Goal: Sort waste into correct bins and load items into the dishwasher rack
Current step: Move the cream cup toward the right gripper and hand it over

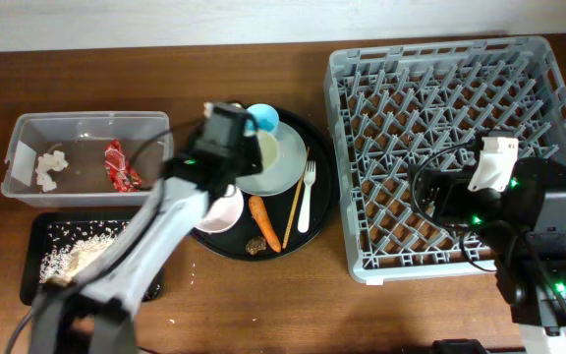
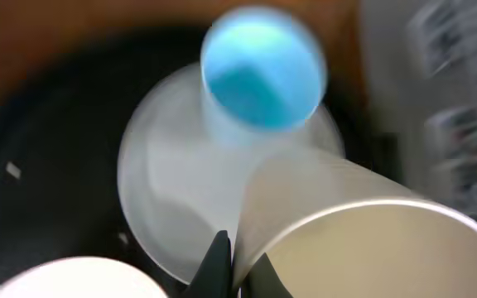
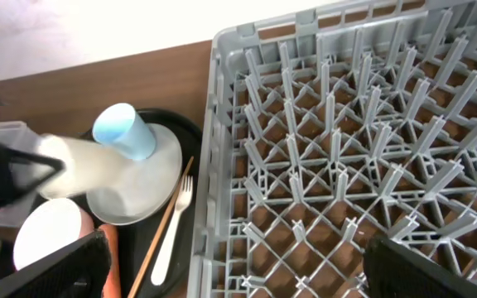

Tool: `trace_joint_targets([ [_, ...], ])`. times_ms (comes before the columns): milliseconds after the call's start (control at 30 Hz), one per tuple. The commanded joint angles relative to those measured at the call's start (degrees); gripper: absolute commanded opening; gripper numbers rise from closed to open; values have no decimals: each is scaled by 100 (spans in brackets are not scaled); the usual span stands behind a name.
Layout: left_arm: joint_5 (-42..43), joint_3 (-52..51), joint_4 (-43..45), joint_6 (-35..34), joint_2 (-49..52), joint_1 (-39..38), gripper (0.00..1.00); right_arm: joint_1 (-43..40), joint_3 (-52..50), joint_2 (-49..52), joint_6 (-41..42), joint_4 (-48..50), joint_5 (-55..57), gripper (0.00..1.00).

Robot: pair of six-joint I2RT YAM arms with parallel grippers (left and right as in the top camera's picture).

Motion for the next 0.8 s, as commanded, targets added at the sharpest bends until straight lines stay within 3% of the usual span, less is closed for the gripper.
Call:
trace_joint_targets([
  [0,1873,81,11,431,-1250,868,0,-37,417,-28,-378,-33,-1211,99],
  [100,4640,81,90,658,-1550,2197,0,-37,442,168,-1078,98,-3268,99],
  [167,6201,79,240,911,-1390,2669,0,-37,442,592,-1832,210,-4868,99],
  [233,7517,81,780,925,-1191,2771,0,-37,439,1272,-2175,391,-5521,99],
  [367,7947,81,1200,925,-1019,2570,0,-24,439,2374,-2796,1075,-7503,99],
  [567,7868,79,1738,925,-828,1886,0,619,437,2824,-2791,2072,-7503,97],
  [767,7643,79,1759,927,-820,1274,0,826,437,2826,-2793,2371,-7486,98],
])
